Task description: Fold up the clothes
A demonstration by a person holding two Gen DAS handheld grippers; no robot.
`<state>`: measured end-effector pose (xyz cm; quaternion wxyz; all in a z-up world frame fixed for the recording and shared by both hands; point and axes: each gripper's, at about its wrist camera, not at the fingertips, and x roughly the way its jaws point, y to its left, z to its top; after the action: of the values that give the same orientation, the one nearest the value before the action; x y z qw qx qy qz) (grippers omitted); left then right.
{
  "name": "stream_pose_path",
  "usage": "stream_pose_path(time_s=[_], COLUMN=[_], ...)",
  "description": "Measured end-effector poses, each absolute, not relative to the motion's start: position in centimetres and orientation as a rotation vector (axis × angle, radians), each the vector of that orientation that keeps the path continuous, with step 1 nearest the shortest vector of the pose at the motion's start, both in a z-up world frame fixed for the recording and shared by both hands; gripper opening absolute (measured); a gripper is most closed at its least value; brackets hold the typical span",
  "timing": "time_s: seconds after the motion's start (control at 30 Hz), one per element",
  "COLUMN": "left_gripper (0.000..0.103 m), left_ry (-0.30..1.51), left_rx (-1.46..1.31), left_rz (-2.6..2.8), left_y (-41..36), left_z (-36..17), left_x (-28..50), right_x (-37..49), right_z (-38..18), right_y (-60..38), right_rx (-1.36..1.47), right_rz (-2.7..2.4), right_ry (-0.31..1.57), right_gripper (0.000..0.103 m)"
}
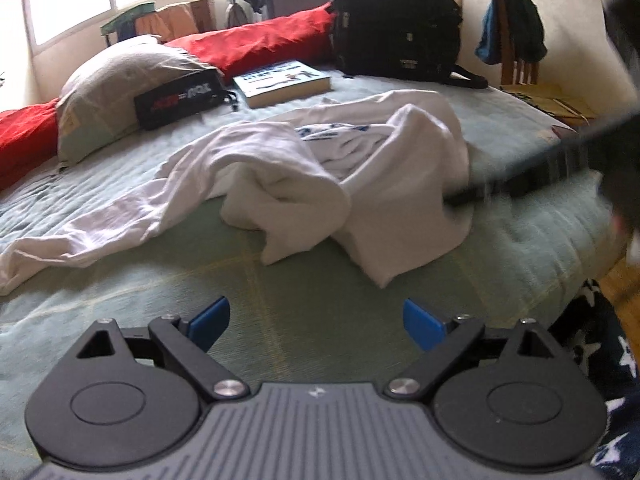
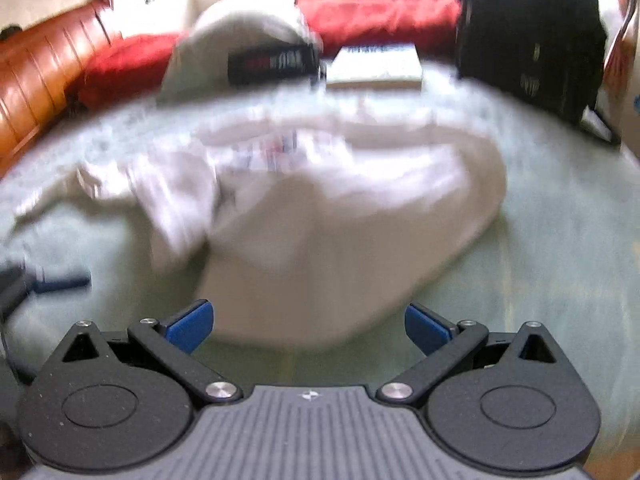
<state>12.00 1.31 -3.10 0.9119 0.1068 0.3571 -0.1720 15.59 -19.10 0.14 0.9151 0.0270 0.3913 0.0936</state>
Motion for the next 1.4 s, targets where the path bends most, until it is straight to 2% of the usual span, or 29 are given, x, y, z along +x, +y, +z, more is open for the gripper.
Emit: stream_pose_path(time_s=[0.13,0.3,0.63,0.9,1.07,1.27,1.4], left_gripper=[0.094,0.094,0.094,0.094,0.094,0.094,0.094], left_ry=[0.730,0.718,0.722,0.714,0.702,0.698,0.698], left_rx=[0.199,0.182,0.194,0.214,0.230,0.235,0.251], left_rz=[-0.333,-0.321,-0.315,-0.317,-0.313,-0.320,-0.347], left_y=[2.5,3.2,2.4,1.2,0.8,0.4,-0.7], left_z=[-3.1,-2.7,-2.6,-2.1,-1.5,-1.2,-1.2], left_x=[11.9,11.7,11.4,10.8,10.2,10.1,10.3], right_x=[18.6,22.0,18.1,17.3,18.3,17.1,16.8], right_z=[2.5,0.3,-4.0,-3.2,-4.7,-4.5,-3.9], right_y=[-17.8,-17.1,-23.1,-25.3,-23.6,-27.0,-28.6], right_rx=[0.024,-0.028,0.028,0.170,0.078,-0.004,0.065], right_rz=[0.161,0.072,-0.034,0.005,-0.009,-0.145,-0.135], right_ry=[0.733,0.811,0.947,0.916,0.938,0.909,0.898], right_gripper=[0.103,0.103,0.103,0.103,0.103,0.103,0.103])
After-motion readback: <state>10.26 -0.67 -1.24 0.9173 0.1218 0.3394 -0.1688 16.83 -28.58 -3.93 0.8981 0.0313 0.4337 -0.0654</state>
